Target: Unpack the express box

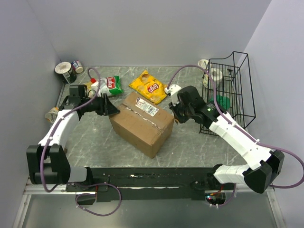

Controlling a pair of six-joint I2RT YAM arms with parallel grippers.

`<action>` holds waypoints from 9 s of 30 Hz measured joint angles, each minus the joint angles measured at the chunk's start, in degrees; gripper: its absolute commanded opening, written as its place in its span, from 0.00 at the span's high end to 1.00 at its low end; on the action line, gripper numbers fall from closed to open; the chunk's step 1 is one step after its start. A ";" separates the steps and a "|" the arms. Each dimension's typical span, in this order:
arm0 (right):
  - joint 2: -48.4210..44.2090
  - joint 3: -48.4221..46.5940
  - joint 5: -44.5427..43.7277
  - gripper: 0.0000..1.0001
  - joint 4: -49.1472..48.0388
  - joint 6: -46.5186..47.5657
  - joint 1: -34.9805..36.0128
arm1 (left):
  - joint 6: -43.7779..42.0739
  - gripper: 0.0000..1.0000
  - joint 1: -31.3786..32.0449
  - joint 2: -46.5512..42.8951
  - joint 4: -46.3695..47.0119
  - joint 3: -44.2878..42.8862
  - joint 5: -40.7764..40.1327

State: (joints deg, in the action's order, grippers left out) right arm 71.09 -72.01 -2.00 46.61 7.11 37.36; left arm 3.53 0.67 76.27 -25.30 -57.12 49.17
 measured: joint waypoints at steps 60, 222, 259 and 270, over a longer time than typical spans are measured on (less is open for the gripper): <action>27.82 -21.86 6.16 1.00 -13.86 8.41 -5.07 | -9.57 0.99 -3.61 -3.72 -14.21 -0.50 11.61; -18.18 -5.81 14.99 1.00 -18.99 1.53 1.97 | -1.31 0.99 33.99 13.66 12.63 -32.00 16.20; -13.16 0.72 -10.86 1.00 -23.30 -2.43 2.16 | -5.86 0.99 33.51 4.17 9.79 -19.61 -2.16; -11.87 0.74 -14.82 1.00 -23.96 -3.52 6.97 | -4.72 0.99 34.32 3.37 13.22 -14.23 -4.31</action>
State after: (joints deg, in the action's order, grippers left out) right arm 59.22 -71.26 -16.82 22.65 3.60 44.34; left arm -1.19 34.98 79.64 -12.08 -71.35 44.86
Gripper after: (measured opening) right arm 0.243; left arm 0.019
